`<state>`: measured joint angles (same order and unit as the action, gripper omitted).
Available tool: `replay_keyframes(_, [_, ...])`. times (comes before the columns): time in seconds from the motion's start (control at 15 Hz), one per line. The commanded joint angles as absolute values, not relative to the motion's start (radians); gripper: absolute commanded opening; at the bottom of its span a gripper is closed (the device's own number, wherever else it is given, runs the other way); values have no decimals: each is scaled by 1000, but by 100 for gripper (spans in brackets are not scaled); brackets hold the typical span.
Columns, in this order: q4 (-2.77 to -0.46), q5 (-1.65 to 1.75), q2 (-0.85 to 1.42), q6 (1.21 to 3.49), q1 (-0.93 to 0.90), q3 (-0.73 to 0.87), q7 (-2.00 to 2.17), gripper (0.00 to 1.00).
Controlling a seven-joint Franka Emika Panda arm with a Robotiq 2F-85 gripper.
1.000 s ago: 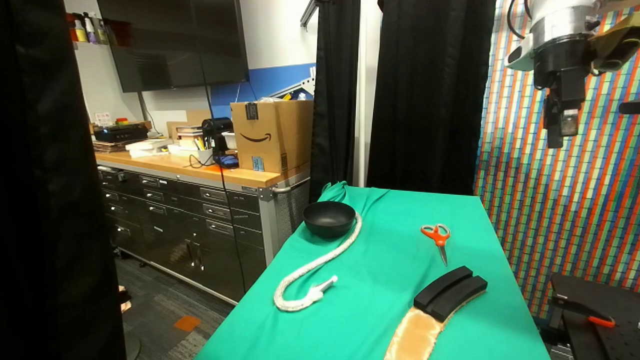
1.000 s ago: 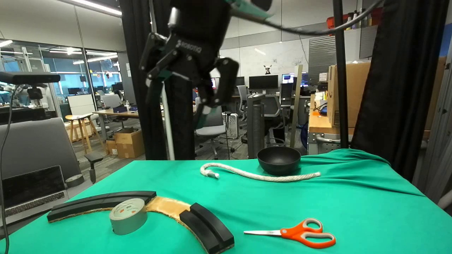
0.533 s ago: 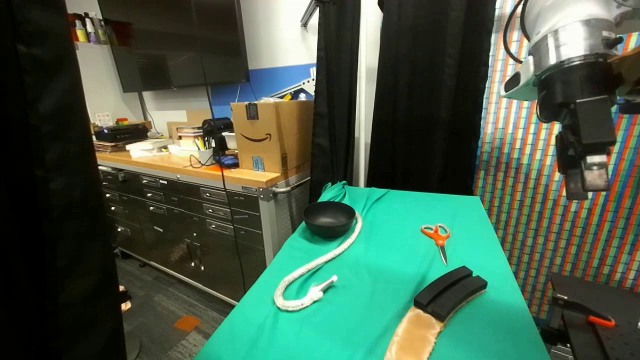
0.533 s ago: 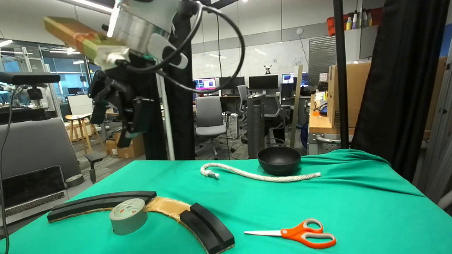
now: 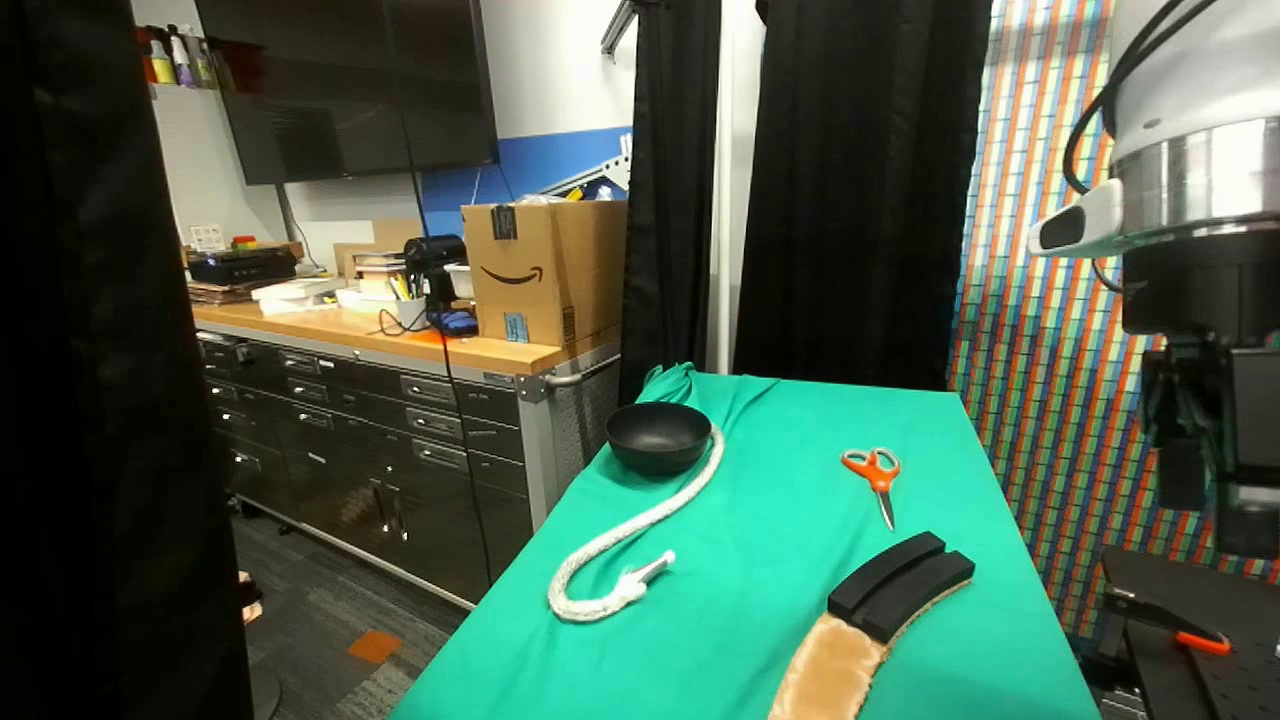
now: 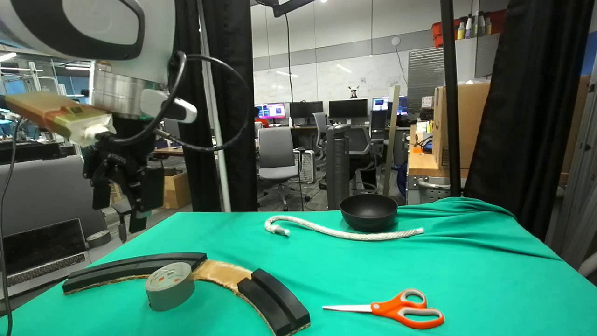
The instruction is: Put the silver tape in the black bowl
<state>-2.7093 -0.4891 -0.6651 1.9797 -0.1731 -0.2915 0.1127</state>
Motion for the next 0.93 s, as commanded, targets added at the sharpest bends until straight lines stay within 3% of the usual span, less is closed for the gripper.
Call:
replay_keyframes(0.0, [-2690,-459,-590,2087,-211,-326,182,100])
replay_keyframes(0.87, [-2459,-454,-169,2359,-263,-424,567,100])
